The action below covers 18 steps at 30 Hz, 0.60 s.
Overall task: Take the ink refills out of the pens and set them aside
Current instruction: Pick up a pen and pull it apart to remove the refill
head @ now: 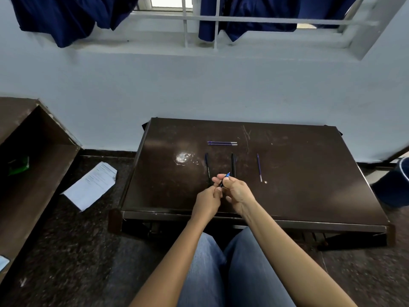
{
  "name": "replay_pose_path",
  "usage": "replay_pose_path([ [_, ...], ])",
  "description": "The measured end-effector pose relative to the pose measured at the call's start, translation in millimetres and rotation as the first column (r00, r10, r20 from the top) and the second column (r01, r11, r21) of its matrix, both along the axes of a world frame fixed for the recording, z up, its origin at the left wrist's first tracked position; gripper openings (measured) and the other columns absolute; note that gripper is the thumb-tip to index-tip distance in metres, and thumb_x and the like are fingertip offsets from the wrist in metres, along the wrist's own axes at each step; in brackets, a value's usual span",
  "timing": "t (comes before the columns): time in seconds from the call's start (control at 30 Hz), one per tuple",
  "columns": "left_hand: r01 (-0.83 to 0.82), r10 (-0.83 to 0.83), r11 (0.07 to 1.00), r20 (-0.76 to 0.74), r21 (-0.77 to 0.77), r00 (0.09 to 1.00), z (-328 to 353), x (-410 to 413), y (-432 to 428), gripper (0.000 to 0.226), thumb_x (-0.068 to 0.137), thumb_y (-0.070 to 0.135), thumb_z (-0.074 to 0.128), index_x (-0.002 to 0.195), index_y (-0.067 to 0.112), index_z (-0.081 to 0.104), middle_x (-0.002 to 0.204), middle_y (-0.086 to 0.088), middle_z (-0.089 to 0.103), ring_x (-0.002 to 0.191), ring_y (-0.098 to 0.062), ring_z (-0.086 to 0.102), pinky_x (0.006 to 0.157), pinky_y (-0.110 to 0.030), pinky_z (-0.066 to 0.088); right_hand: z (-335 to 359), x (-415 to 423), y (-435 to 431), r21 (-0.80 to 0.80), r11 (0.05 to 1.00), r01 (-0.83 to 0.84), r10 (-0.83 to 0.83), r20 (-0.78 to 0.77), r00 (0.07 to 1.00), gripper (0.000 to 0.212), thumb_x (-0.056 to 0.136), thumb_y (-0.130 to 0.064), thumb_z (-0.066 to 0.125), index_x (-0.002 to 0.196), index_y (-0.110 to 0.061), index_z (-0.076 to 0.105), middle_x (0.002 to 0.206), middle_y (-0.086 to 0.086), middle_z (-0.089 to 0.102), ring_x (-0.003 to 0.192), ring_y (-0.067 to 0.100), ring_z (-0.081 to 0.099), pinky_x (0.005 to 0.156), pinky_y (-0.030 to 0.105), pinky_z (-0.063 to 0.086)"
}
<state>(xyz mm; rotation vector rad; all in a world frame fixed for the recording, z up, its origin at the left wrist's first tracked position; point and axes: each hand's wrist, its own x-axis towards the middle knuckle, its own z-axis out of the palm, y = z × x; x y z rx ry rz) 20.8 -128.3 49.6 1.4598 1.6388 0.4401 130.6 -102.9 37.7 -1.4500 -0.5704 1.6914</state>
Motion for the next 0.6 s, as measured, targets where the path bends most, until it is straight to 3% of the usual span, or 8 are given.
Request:
replay_pose_path([
  [0.07,-0.084,0.083,0.996,0.041,0.004,0.996,-6.9,-2.5,0.7,0.033,0.102,0.027,0.034,0.094,0.012,0.062,0.094,-0.008,0.065,0.087,-0.022,0.059,0.071,-0.029,0.041,-5.2,7.6,8.9,-0.027,0.997,-0.077,0.078,0.020,0.997,0.018,0.094,-0.013,0.055,0.104,-0.016,0.069,0.100,0.000,0.073,0.091,0.012,0.064,0.083,0.028,0.045],
  [0.13,-0.176,0.176,0.984,0.082,-0.008,0.981,-12.4,-6.2,4.4,0.031,0.102,0.025,0.034,0.091,0.015,0.062,0.089,-0.004,0.062,0.079,-0.016,0.056,0.066,-0.027,0.040,-10.0,18.1,22.1,0.009,0.999,-0.051,0.048,0.222,0.974,0.021,0.084,-0.010,0.068,0.105,-0.012,0.071,0.091,0.002,0.072,0.084,0.013,0.065,0.074,0.022,0.048],
  [0.2,-0.225,0.226,0.974,0.113,-0.025,0.968,-17.2,-9.1,8.1,0.030,0.101,0.022,0.035,0.089,0.016,0.062,0.088,0.000,0.061,0.072,-0.010,0.054,0.060,-0.022,0.038,-12.7,25.4,34.7,0.073,0.993,-0.095,0.035,0.584,0.811,0.023,0.082,-0.006,0.067,0.104,-0.009,0.070,0.086,0.003,0.070,0.075,0.013,0.063,0.062,0.013,0.045],
  [0.27,-0.225,0.230,0.973,0.141,-0.052,0.963,-19.9,-9.5,10.1,0.030,0.100,0.022,0.036,0.090,0.016,0.064,0.082,0.003,0.058,0.072,-0.009,0.053,0.058,-0.017,0.037,-18.0,26.2,45.3,0.074,0.971,-0.226,0.080,0.796,0.601,0.024,0.085,-0.006,0.062,0.108,-0.010,0.069,0.097,0.008,0.071,0.084,0.019,0.065,0.069,0.018,0.049],
  [0.33,-0.223,0.234,0.971,0.161,-0.083,0.959,-21.4,-9.4,11.3,0.031,0.101,0.023,0.036,0.091,0.014,0.065,0.075,0.006,0.057,0.075,-0.011,0.054,0.061,-0.015,0.037,-22.8,22.4,54.0,-0.013,0.930,-0.368,0.183,0.883,0.433,0.031,0.088,-0.011,0.060,0.119,-0.010,0.065,0.113,0.013,0.067,0.103,0.030,0.064,0.087,0.033,0.052],
  [0.43,-0.219,0.235,0.970,0.169,-0.106,0.957,-24.4,-8.9,13.0,0.032,0.101,0.026,0.037,0.092,0.015,0.066,0.073,0.006,0.057,0.075,-0.011,0.055,0.064,-0.016,0.039,-29.8,12.3,62.1,-0.153,0.831,-0.534,0.294,0.937,0.189,0.038,0.091,-0.017,0.060,0.128,-0.010,0.057,0.123,0.016,0.059,0.112,0.035,0.059,0.092,0.041,0.051],
  [0.6,-0.250,0.262,0.964,0.159,-0.090,0.952,-27.4,-11.9,16.6,0.031,0.101,0.029,0.038,0.091,0.019,0.065,0.074,0.006,0.058,0.074,-0.008,0.055,0.063,-0.018,0.039,-48.4,2.9,61.1,-0.241,0.759,-0.605,0.339,0.939,0.051,0.041,0.092,-0.008,0.054,0.133,-0.011,0.048,0.124,0.016,0.054,0.114,0.034,0.055,0.089,0.043,0.051],
])
